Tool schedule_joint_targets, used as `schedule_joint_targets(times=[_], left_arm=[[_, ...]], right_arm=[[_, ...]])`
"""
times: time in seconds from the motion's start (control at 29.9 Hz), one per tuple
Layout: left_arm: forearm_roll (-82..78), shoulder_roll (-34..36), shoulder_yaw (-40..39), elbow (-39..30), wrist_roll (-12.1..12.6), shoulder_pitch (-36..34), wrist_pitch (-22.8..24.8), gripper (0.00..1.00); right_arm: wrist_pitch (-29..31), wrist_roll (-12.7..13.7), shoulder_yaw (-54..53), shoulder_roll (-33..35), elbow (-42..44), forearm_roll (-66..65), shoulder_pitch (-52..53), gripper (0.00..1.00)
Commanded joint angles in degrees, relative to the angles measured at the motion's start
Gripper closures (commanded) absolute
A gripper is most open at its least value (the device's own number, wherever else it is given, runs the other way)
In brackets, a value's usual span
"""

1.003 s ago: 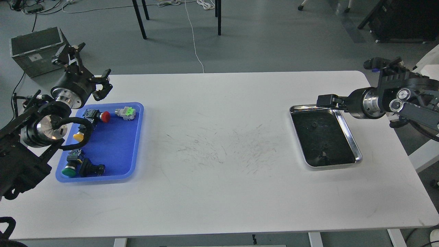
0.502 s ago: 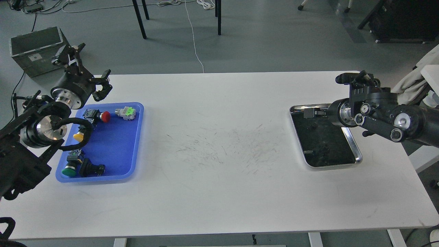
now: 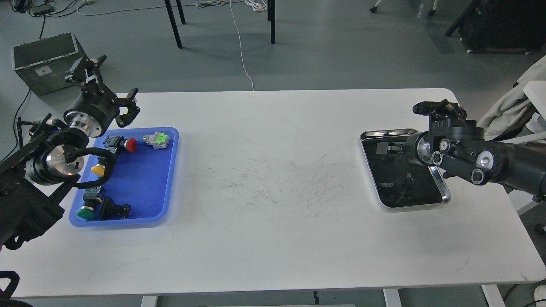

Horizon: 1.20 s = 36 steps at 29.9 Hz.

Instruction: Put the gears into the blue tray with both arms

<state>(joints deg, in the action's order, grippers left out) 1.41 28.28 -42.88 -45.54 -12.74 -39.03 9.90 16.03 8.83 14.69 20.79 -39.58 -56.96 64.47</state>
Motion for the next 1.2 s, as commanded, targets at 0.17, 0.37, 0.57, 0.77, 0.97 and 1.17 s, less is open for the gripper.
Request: schedule_joint_targets(times=[0.17,0.37,0.57,0.77,0.97,1.17], left_arm=[[0.0,-0.1,0.1,0.0,0.0,0.1,0.0,0.01],[0.0,-0.2,0.1,0.0,0.0,0.1,0.0,0.01],[0.0,-0.2,0.2,0.1,0.0,0.1,-0.1,0.01],[0.0,-0.2,0.1,0.2,0.0,0.1,0.0,0.01],[0.0,-0.3,0.1,0.4,0.0,0.2,0.0,0.01],[0.0,-0.3,0.1,0.5,0.0,0.2,0.0,0.01]], right_arm=[[-1.3,0.0,0.1,-2.5,2.7,0.0,-1.4,0.07],[-1.4,-0.1,0.1,-4.3,4.4,0.0,-1.8,0.07],[-1.4,-0.2,0.3,-5.5,6.3,0.0,-2.0,0.11],[-1.3,-0.2,0.4,-5.5,6.3,0.0,-2.3,0.16],[-1.3,-0.3,2.8,-5.4,6.2,0.1,-2.2,0.25],[-1.3,-0.3,3.0,-5.4,6.2,0.1,-2.0,0.44]])
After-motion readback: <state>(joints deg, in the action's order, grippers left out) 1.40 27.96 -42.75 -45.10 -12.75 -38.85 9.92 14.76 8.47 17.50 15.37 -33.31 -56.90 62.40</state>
